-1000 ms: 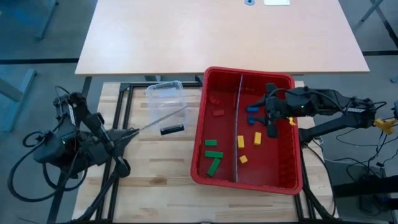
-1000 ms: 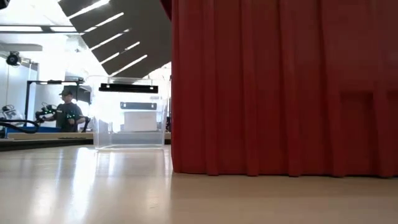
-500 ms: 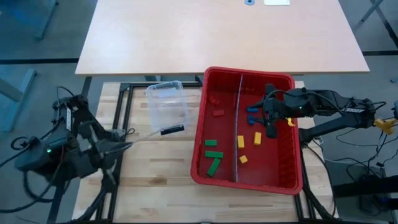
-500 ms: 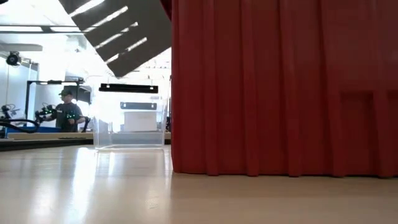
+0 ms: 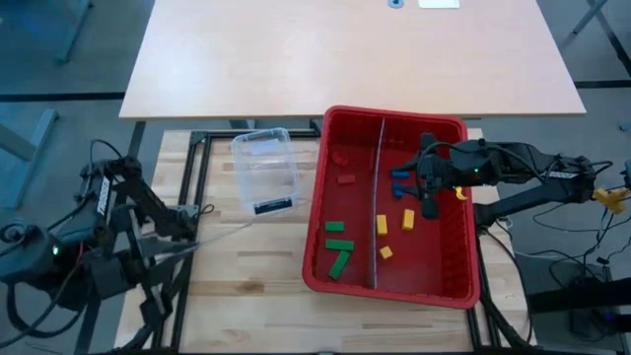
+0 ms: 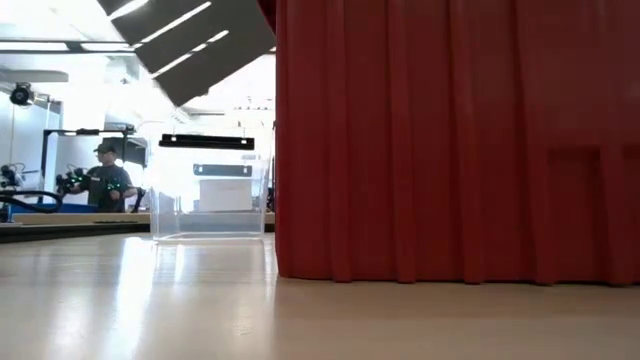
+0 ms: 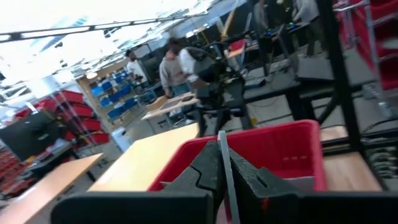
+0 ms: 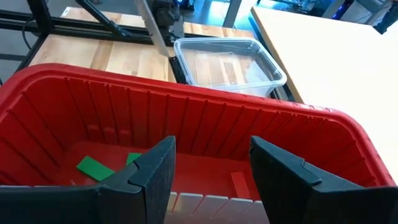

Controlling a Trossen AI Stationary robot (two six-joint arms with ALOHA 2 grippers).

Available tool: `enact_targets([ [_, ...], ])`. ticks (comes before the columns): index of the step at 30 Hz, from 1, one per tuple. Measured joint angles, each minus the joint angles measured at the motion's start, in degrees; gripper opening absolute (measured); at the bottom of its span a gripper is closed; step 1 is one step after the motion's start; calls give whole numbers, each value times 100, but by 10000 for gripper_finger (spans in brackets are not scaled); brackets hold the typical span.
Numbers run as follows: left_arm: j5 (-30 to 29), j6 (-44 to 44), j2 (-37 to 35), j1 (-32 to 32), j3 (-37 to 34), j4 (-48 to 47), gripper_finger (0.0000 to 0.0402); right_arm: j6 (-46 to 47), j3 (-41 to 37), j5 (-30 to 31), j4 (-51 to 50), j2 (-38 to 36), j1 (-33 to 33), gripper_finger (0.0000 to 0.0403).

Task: Sort blocks
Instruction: Remove the bin divider from the red bin

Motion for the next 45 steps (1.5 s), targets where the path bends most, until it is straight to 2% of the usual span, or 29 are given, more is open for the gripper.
enact_targets([
  [9, 34, -1654, 265, -393, -369, -982, 0, 17, -2, -1, -1, 0, 0, 185],
  [19, 12, -2348, 459, -417, -1017, -1110, 0, 96, -69, -3, -4, 3, 0, 185],
  [29, 5, -4021, 283, -150, -2253, -1378, 0, 94, -87, -3, 1, 153, 0, 185],
  [35, 132, -4612, 120, 518, -2996, -1392, 0, 166, -90, 19, -112, 356, 0, 185],
  [40, 861, -4753, 27, 1439, -3237, -1380, 0, 430, -92, 355, -370, 540, -3, 185],
  [45, 1463, -4810, 20, 2351, -3241, -1369, 3, 1025, -92, 1110, -1057, 702, -128, 185],
])
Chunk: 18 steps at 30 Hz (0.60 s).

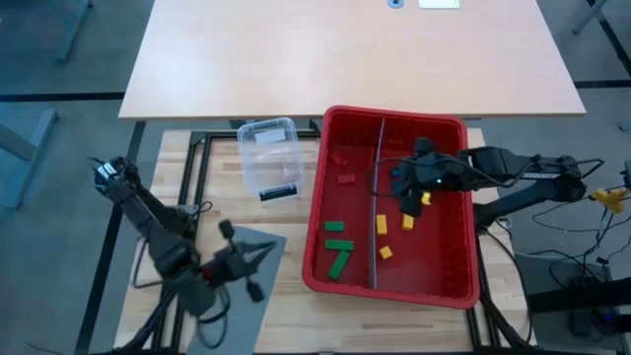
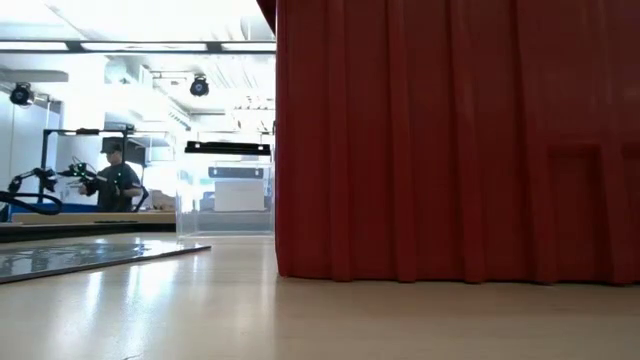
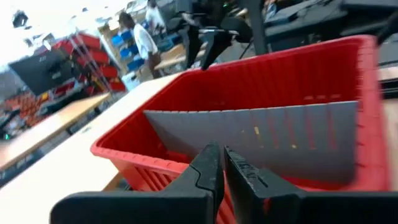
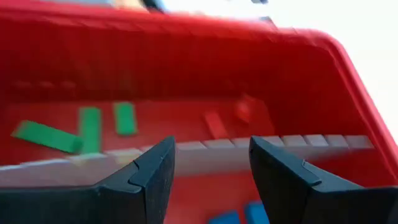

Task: Sort blocks
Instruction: Remove the bin divider from the red bin

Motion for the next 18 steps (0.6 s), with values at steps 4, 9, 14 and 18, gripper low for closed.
enact_targets([
  [4, 515, 6, -64, 484, 1, -3, 36, 341, -80, 72, -192, 161, -223, 185],
  [9, 746, 15, -132, 793, 1, 0, 117, 506, -228, -103, -135, 477, -497, 185],
  [14, 746, 70, -148, 908, 1, 1, 197, 545, -240, -287, 269, 848, -712, 185],
  [18, 749, 76, -148, 943, 1, 3, 236, 409, -141, -693, 414, 1094, -912, 185],
])
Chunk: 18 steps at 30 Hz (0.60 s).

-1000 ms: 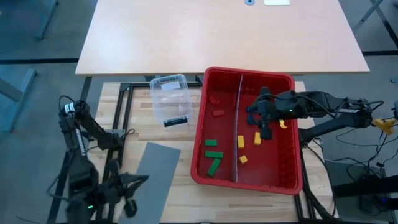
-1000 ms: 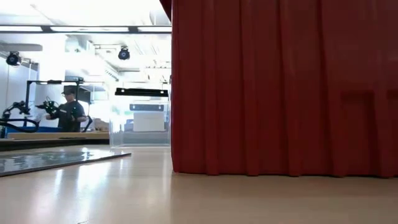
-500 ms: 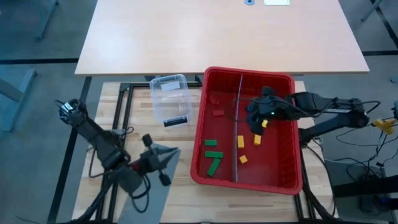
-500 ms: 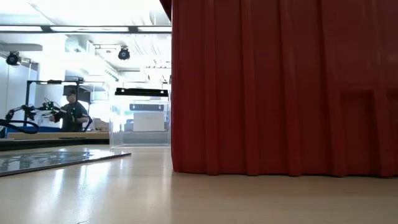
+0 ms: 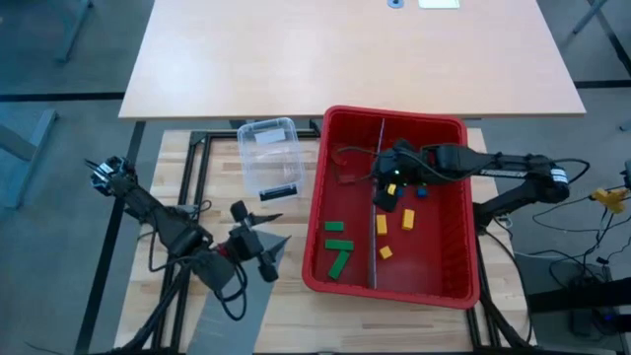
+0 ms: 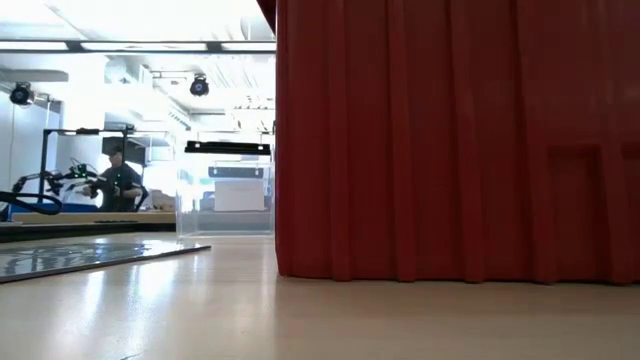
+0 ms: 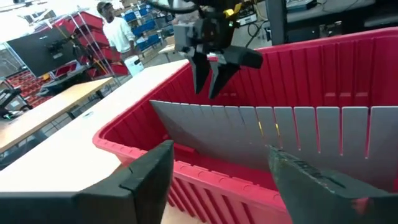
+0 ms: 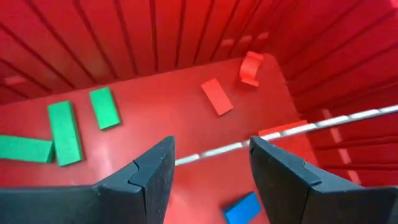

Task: Sort blocks
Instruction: Remove the bin divider from the red bin

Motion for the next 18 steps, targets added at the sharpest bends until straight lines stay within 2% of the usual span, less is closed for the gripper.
enact_targets([
  [5, 0, 35, 0, 4, 0, -2, 248, -133, 57, -108, -33, 139, -260, 186],
  [13, 0, 39, 0, 8, 0, -6, 224, -556, 57, -232, -326, 190, -482, 186],
  [15, 0, 37, 0, 9, -2, -4, 219, -912, 57, -287, -307, 142, -476, 185],
  [18, 0, 55, 0, 19, -2, -6, 216, -1961, 57, -508, -430, 35, -473, 185],
])
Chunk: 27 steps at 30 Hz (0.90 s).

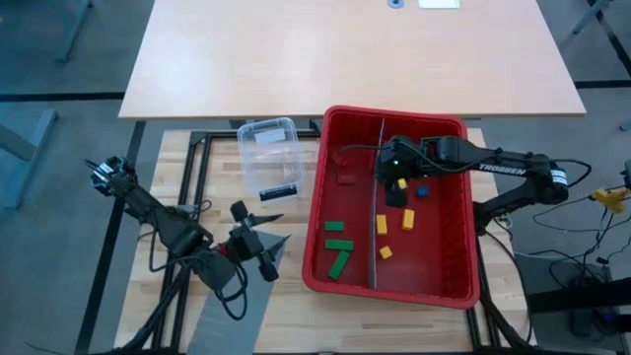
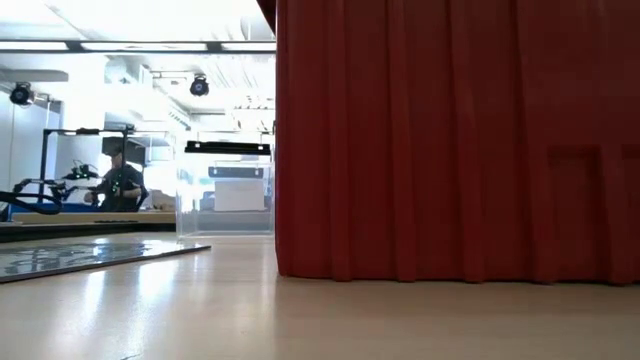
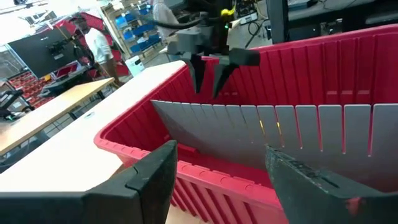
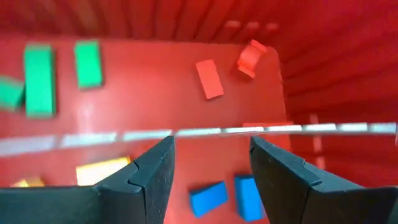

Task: Sort blocks
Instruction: Remove the bin divider from the red bin

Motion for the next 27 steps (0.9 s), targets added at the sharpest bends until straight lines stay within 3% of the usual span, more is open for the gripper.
enact_targets([
  [3, -4, 19, 0, 4, 0, 0, 216, -802, 0, -115, -150, -115, 0, 185],
  [13, -55, 947, -90, 124, -7, -2, 220, -2048, 0, -154, -153, -452, -37, 185],
  [17, -52, 1106, -193, 308, -7, -2, 214, -2595, 2, -562, -117, -460, -39, 185],
  [27, -45, 1466, -272, 802, -7, -1, 218, -1867, 9, -328, 404, -341, -46, 185],
])
